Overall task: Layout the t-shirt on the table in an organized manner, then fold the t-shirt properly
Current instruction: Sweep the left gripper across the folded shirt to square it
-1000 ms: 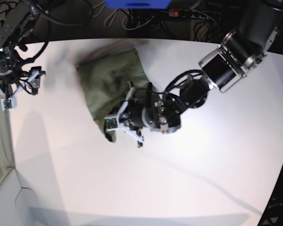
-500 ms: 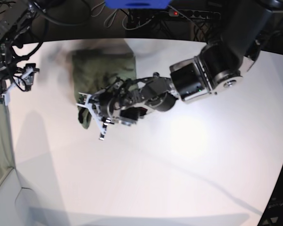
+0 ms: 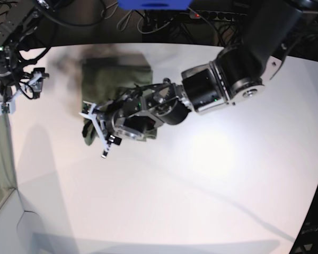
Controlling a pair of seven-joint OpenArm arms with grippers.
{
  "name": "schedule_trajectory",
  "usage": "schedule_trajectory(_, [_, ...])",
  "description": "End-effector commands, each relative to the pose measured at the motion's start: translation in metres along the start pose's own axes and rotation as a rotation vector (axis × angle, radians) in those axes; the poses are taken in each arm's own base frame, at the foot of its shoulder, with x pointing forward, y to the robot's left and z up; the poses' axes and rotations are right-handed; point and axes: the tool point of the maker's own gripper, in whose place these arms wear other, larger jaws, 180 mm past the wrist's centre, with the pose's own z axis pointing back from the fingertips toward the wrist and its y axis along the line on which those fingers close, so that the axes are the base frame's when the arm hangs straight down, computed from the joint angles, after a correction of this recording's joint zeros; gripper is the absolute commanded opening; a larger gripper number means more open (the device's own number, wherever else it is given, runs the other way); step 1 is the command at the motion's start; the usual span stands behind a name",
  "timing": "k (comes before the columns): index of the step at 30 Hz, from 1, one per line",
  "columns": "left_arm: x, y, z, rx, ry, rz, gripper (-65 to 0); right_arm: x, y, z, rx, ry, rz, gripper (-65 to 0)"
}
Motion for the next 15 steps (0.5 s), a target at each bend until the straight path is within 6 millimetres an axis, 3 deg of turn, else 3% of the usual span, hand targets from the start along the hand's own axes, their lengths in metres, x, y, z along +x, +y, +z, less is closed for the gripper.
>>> schedule_trajectory(1, [0.009, 0.020, 0.006, 0.040, -0.020, -0.012, -37.5, 0.012, -0.005, 0.005, -0.013, -0.042, 0.013, -11.7])
schedule_trajectory(4, [0.014, 0.029, 0.011, 0.062, -0.037, -0.009, -20.9, 0.012, -0.006, 0.005, -0.015, -0.043, 0.012, -11.7])
schedule_trajectory(7, [0.025, 0.058, 0.029, 0.137, -0.095, 0.046, -11.0, 0.012, -0.005, 0.005, -0.013, -0.042, 0.015, -11.7])
schedule_trajectory(11, [0.035, 0.092, 0.053, 0.228, -0.160, 0.100, -7.7, 0.011, -0.004, 0.005, -0.010, -0.041, 0.015, -11.7])
schedule_trajectory(15, [0.030, 0.120, 0.074, 0.304, -0.181, 0.144, -7.7, 0.006, -0.004, 0.005, -0.010, -0.011, 0.014, -11.7])
